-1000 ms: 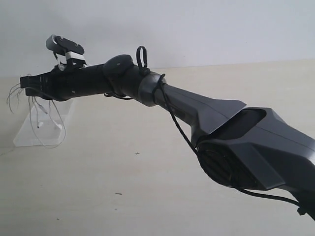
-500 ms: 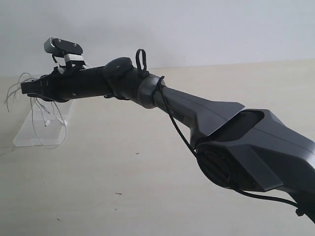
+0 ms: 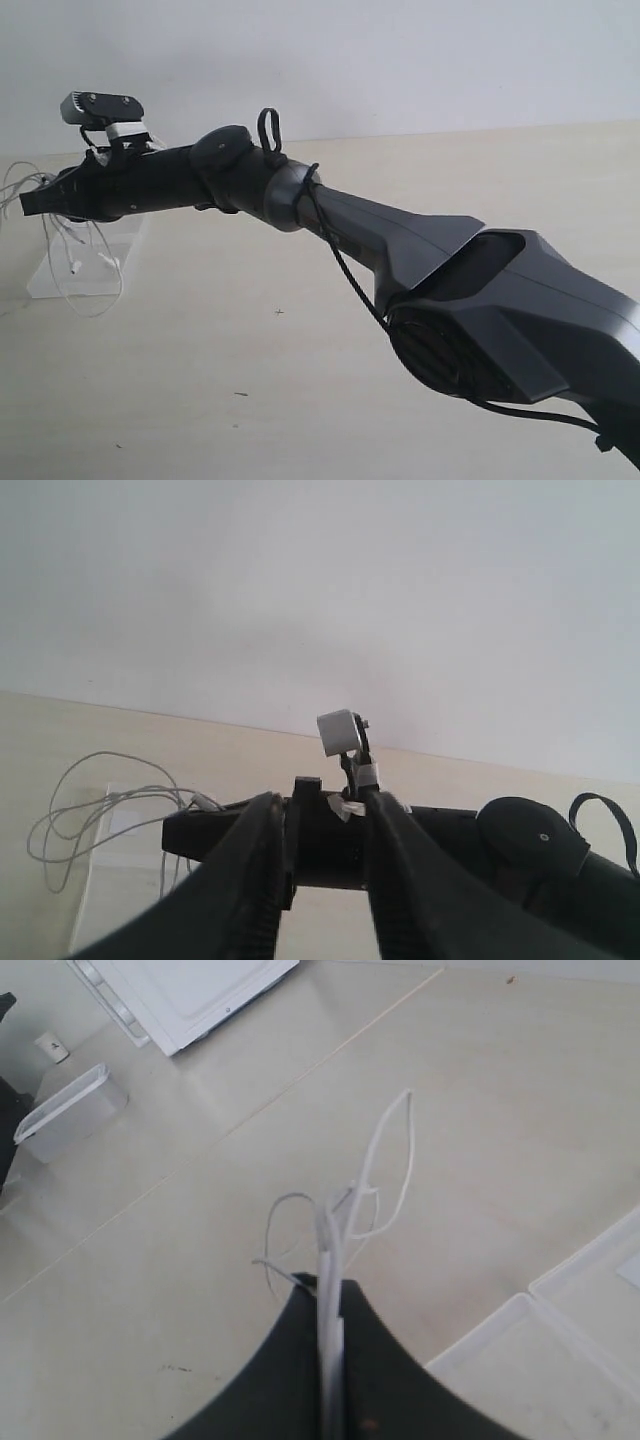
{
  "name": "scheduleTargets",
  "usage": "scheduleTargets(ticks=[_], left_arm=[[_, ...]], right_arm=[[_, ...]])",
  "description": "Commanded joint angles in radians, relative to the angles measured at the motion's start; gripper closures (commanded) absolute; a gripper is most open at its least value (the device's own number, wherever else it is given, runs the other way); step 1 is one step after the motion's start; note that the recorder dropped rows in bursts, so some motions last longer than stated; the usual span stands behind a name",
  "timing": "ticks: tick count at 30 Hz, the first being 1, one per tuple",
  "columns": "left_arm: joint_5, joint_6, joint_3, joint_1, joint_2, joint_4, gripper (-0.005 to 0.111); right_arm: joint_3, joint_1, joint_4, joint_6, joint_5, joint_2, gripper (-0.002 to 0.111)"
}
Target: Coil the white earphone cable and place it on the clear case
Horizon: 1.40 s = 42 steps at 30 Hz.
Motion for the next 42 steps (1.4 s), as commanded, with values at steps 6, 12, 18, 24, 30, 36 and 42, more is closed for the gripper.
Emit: scheduleTargets(ticks=[6, 12, 18, 24, 30, 36, 42], left_arm=[[-0.004, -0.003, 0.005, 0.002, -0.004, -0.003, 0.077], [-0.004, -0.003, 0.005, 0.002, -0.004, -0.003, 0.077], [0.121, -0.058, 0.005, 0.002, -0.002, -0.003, 0.077], [0.305, -0.058, 0.005, 0.002, 0.11, -0.043, 0.104], [0.314, -0.052, -0.068, 0.002, 0.374, -0.003, 0.107], [0.214, 0.067, -0.211, 0.002, 0.673, -0.003, 0.107], [0.117, 0.148, -0.375, 0.046, 0.995, -0.003, 0.107]], right_arm=[[-0.005, -0.002, -0.012, -0.014, -0.06, 0.004, 0.108], [-0.005, -0.002, -0.012, -0.012, -0.06, 0.016, 0.108], [-0.005, -0.012, -0.064, 0.023, -0.036, -0.026, 0.108], [-0.005, -0.039, -0.273, 0.227, 0.003, -0.112, 0.108], [-0.005, -0.086, -0.485, 0.391, 0.111, -0.215, 0.108], [-0.005, -0.1, -0.613, 0.508, 0.243, -0.295, 0.108], [-0.005, -0.107, -0.726, 0.603, 0.327, -0.391, 0.108]])
